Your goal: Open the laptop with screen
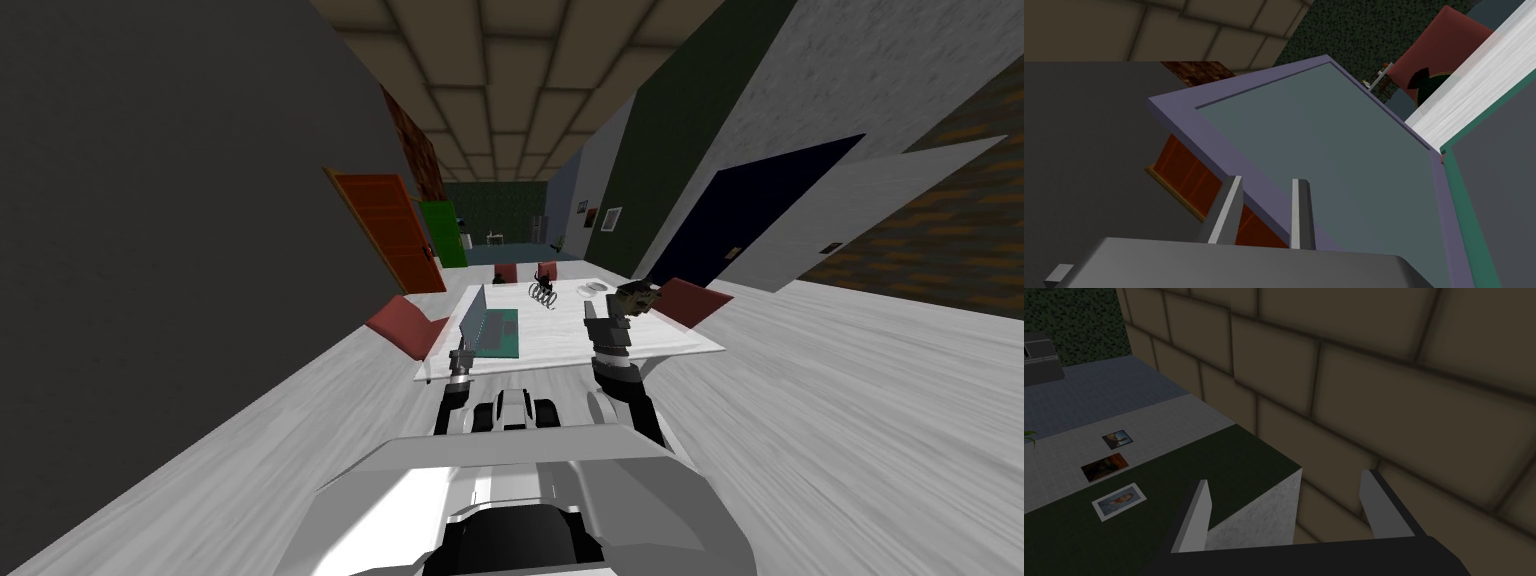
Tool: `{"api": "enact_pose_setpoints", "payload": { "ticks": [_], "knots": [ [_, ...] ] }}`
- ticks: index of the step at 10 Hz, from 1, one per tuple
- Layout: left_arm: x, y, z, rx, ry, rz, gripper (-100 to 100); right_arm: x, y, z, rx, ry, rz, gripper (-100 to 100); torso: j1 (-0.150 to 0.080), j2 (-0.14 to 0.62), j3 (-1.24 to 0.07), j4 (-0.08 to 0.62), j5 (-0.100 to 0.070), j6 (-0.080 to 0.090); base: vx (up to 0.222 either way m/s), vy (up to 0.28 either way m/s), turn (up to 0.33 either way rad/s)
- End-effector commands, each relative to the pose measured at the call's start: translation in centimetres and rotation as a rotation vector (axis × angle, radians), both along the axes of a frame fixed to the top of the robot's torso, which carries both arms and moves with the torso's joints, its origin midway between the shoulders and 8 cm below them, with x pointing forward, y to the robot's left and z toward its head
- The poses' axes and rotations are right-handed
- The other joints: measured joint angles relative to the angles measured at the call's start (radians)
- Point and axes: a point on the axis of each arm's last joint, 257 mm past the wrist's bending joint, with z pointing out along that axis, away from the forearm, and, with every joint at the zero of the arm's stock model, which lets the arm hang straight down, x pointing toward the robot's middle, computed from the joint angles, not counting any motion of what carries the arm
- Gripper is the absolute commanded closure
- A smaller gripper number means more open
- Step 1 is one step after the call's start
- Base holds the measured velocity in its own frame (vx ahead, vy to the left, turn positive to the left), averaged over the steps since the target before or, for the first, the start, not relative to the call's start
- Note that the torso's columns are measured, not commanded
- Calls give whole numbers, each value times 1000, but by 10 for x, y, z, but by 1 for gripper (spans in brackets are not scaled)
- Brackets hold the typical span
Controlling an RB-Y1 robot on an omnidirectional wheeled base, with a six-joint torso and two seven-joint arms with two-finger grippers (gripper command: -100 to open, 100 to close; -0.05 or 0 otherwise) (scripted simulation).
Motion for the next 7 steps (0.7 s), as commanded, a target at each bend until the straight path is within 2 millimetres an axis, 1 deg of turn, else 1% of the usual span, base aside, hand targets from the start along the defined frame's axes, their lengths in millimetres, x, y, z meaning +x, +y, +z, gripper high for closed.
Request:
{"api": "enact_pose_setpoints", "payload": {
  "ticks": [1, 3, 7],
  "knots": [
    [1, 3, 0, 76, -4, 0, 100, 0, 0, 0, 0, 0, 0, 0, 1, -1, 0, 1, 0, 1, 2, -58, 5],
    [2, 6, 1, 152, -7, 1, 100, 0, 0, 0, 0, 0, 0, 0, -4, -1, -1, 0, -1, 1, 10, -97, -4],
    [6, 12, 1, 304, -16, 4, 100, 0, 0, 0, 0, 0, 0, 0, 1, 0, 0, 1, 1, 1, 14, -82, -1]
  ]
}}
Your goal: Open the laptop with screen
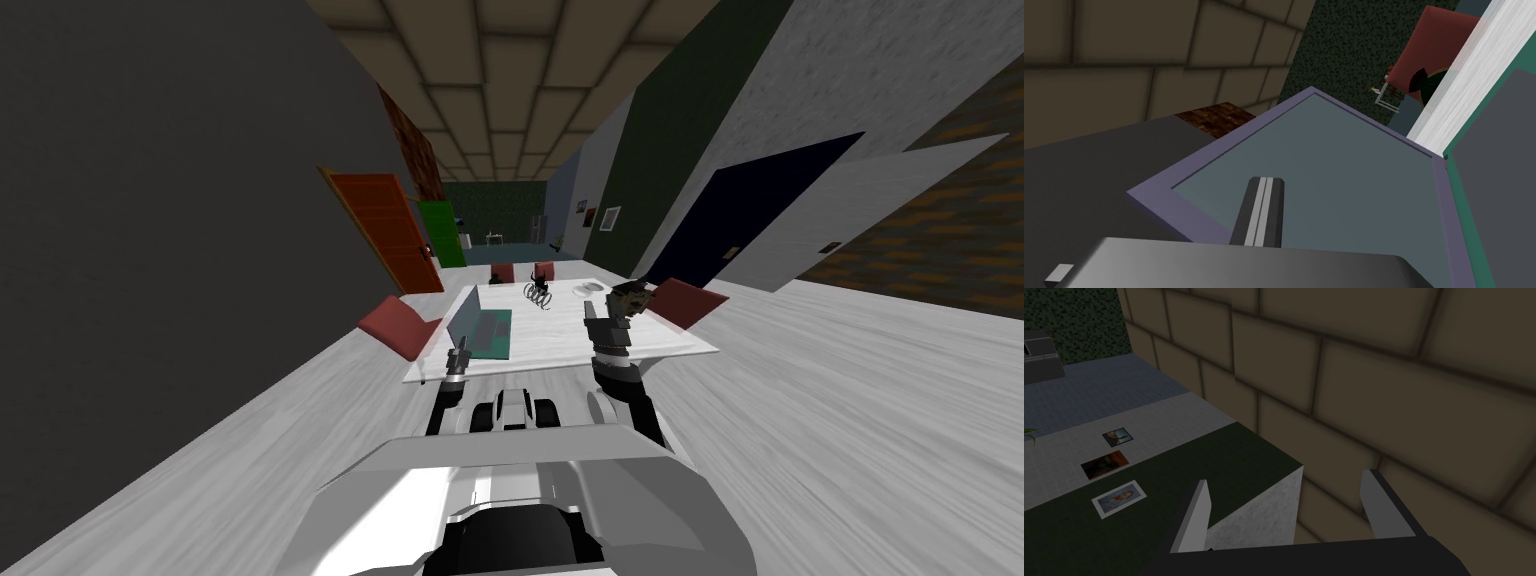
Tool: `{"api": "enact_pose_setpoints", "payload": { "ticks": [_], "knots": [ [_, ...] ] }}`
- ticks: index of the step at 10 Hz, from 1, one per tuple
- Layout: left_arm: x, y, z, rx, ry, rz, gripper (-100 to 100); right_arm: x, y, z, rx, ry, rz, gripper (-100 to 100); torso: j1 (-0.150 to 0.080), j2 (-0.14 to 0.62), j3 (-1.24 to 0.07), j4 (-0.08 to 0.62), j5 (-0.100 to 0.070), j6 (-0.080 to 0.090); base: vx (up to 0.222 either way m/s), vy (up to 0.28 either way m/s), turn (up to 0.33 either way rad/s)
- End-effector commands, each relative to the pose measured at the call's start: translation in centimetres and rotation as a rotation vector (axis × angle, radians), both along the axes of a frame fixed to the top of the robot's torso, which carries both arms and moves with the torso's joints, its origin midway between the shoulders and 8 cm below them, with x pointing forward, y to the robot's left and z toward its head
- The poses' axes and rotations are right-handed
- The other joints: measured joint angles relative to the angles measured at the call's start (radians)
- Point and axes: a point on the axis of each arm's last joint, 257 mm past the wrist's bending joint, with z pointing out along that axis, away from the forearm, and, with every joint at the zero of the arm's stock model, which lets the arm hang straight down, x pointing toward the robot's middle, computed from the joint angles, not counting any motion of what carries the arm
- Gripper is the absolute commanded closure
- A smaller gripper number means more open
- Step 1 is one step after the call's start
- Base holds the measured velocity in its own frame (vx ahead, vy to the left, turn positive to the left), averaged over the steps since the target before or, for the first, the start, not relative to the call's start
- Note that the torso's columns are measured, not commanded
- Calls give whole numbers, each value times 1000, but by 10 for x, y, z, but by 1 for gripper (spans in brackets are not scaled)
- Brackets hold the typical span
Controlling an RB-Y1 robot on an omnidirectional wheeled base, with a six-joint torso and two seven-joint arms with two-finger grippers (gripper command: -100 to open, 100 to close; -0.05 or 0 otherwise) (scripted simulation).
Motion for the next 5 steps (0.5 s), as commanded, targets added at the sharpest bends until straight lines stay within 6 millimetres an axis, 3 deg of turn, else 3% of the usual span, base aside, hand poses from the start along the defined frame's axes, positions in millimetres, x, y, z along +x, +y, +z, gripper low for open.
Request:
{"api": "enact_pose_setpoints", "payload": {
  "ticks": [1, 3, 4, 5],
  "knots": [
    [2, 4, 1, 102, -7, 2, 100, 0, 0, 0, 0, 0, 0, 0, 0, 1, 0, 0, 0, 0, 2, -73, 0],
    [3, 5, 1, 114, -8, 2, 100, 0, 0, 0, 0, 0, 0, 0, -2, 0, 0, 0, 0, 0, 6, -67, 0],
    [2, 0, 7, 88, -24, -9, -100, 0, 0, 0, 0, 0, 0, 0, 1, 0, 0, 0, 0, 0, -112, 9, 3],
    [2, -3, 10, 73, -31, -13, -100, 0, 0, 0, 0, 0, 0, 0, 3, 6, 3, 1, 1, 0, -189, 42, -9]
  ]
}}
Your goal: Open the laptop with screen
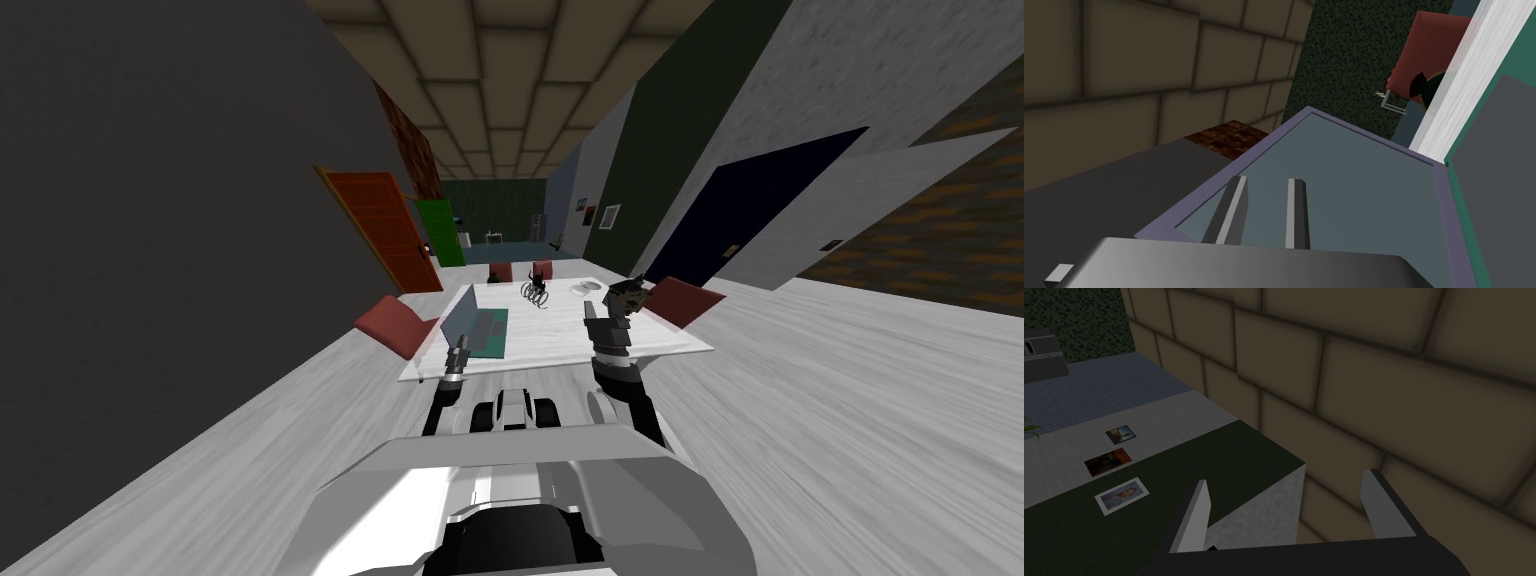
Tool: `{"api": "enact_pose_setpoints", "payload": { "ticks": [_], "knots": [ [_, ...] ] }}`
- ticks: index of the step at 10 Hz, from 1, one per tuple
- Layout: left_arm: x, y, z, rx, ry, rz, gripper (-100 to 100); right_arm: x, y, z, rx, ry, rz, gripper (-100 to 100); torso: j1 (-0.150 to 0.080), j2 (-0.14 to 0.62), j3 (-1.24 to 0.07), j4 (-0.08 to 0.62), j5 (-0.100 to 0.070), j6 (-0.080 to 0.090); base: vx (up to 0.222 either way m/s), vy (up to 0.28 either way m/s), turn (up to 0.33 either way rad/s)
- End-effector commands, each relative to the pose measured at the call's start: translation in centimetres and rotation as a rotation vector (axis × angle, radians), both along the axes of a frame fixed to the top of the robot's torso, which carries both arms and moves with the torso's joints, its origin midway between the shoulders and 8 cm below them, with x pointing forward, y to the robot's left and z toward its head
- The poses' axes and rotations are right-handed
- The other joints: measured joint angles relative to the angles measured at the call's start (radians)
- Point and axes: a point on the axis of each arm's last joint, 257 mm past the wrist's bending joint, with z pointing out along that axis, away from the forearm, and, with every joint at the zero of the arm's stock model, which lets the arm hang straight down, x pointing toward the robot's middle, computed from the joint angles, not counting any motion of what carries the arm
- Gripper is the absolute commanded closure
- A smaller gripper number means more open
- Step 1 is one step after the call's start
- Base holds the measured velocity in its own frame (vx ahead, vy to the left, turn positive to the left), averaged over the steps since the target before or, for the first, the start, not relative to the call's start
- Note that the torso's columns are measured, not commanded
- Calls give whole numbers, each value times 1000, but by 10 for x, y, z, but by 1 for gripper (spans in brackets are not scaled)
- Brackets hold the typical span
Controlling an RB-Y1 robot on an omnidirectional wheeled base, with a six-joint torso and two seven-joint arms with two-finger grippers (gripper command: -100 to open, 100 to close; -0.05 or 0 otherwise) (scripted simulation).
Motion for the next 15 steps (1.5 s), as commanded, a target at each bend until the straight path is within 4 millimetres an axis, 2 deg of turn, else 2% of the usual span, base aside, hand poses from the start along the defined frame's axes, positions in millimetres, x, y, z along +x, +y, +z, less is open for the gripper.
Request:
{"api": "enact_pose_setpoints", "payload": {
  "ticks": [1, 5, 7, 8, 9, 12, 14, 15],
  "knots": [
    [-2, -10, 13, -65, -29, -23, -100, 0, 0, 0, 0, 0, 0, 0, 0, 2, 2, 1, 0, 0, -182, 68, -23],
    [-8, -23, 37, -223, -92, -58, -100, 0, 0, 0, 0, 0, 0, 0, -3, -7, -4, -2, -1, 0, -175, 80, -27],
    [-12, -16, 40, -285, -107, -47, -100, 0, 0, 0, 0, 0, 0, 0, -6, -7, -4, -2, -2, 0, -117, 54, 10],
    [-12, -6, 25, -301, -69, -30, -100, 0, 0, 0, 0, 0, 0, 0, -5, -9, -5, -2, -1, 0, 40, 110, 22],
    [-12, -5, 19, -302, -52, -28, -100, 0, 0, 0, 0, 0, 0, 0, -1, -14, -8, -3, 0, 0, 153, 112, -7],
    [-9, -10, 1, -302, 6, -29, -100, 0, 0, 0, 0, 1, 0, 0, -7, -8, -5, -2, -2, 0, 179, 66, -26],
    [-6, -21, -9, -323, 37, -30, -100, 0, 0, 0, 0, 1, 0, 0, -2, -5, -2, -1, -1, 0, 203, 89, -24],
    [-8, -17, -6, -315, 27, -29, -100, 0, 0, 0, 0, 1, 0, 0, -4, -5, -3, -1, -1, 0, 93, 26, -3]
  ]
}}
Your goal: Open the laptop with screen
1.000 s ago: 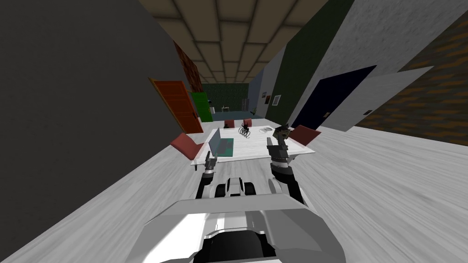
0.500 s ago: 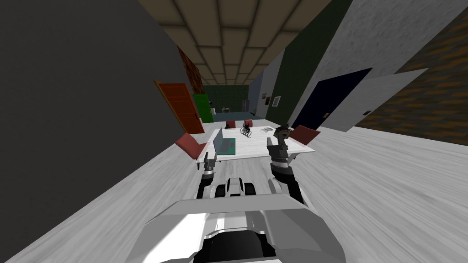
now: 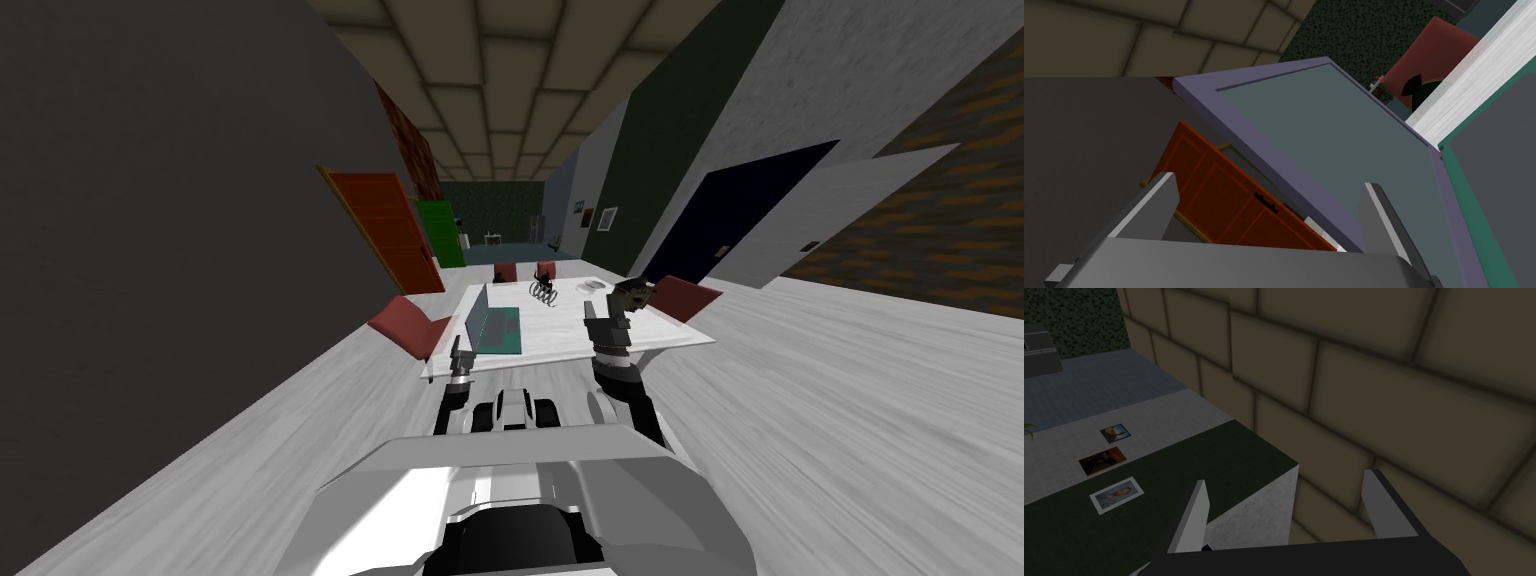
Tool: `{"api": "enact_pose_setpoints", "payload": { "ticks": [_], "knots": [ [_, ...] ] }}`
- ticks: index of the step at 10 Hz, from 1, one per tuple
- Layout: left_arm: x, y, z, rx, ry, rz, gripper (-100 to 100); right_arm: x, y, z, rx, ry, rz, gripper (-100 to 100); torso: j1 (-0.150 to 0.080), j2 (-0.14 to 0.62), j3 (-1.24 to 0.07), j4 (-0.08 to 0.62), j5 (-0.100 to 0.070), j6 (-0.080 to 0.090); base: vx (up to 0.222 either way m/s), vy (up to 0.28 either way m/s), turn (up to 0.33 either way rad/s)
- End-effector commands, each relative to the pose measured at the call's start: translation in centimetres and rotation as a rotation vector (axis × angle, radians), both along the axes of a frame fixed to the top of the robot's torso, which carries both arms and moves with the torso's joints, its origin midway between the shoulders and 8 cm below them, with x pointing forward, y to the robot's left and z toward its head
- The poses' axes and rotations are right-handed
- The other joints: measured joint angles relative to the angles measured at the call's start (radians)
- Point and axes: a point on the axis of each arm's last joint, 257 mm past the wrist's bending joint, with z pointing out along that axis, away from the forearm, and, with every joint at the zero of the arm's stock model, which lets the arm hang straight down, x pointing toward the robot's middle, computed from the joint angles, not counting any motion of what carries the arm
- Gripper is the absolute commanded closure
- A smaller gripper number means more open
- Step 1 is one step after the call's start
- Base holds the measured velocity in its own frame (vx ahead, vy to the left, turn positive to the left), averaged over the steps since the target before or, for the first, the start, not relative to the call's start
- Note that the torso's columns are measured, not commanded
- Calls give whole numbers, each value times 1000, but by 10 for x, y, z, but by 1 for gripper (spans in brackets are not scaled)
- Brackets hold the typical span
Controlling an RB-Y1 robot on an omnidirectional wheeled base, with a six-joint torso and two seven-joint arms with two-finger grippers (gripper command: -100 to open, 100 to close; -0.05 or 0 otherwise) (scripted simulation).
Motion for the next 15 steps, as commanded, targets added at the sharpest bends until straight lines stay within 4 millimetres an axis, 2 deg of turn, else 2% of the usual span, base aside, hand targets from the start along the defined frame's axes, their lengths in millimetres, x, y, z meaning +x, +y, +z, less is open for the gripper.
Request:
{"api": "enact_pose_setpoints", "payload": {
  "ticks": [1, 3, 4, 5, 7, 8, 11, 15],
  "knots": [
    [9, -2, 5, -3, 2, -3, -100, 0, 0, 0, 0, 0, 0, 0, -3, 5, 3, 1, -1, 0, 33, 12, 20],
    [20, -4, 13, -5, 2, -6, -100, 0, 0, 0, 0, 0, 0, 0, -1, 4, 3, 1, -1, 0, 15, 7, 15],
    [15, -4, 13, -5, -1, -5, -100, 0, 0, 0, 0, 0, 0, 0, 0, 2, 1, 0, 0, 0, 0, 0, 0],
    [11, -3, 7, -3, 2, -3, 100, 0, 0, 0, 0, 0, 0, 0, 0, 0, 0, 0, 0, 0, -11, -7, -25],
    [0, -1, -1, -2, 2, -1, 100, 0, 0, 0, 0, 0, 0, 0, -1, 0, 0, -3, -2, -2, -11, -11, -27],
    [6, -3, 7, -10, -11, -6, 100, 0, 0, 0, 0, 0, 0, 0, 1, 0, 0, -4, 0, -3, -8, -10, -6],
    [14, 2, 7, 142, -13, -6, 100, 0, 0, 0, 1, -1, 0, 0, -4, -1, 0, -1, -2, -1, -18, -93, 10],
    [21, 8, 6, 295, -15, -4, 100, 0, 0, 0, 0, 0, 0, 0, 2, -5, -3, -1, 0, 0, -4, -82, 5]
  ]
}}
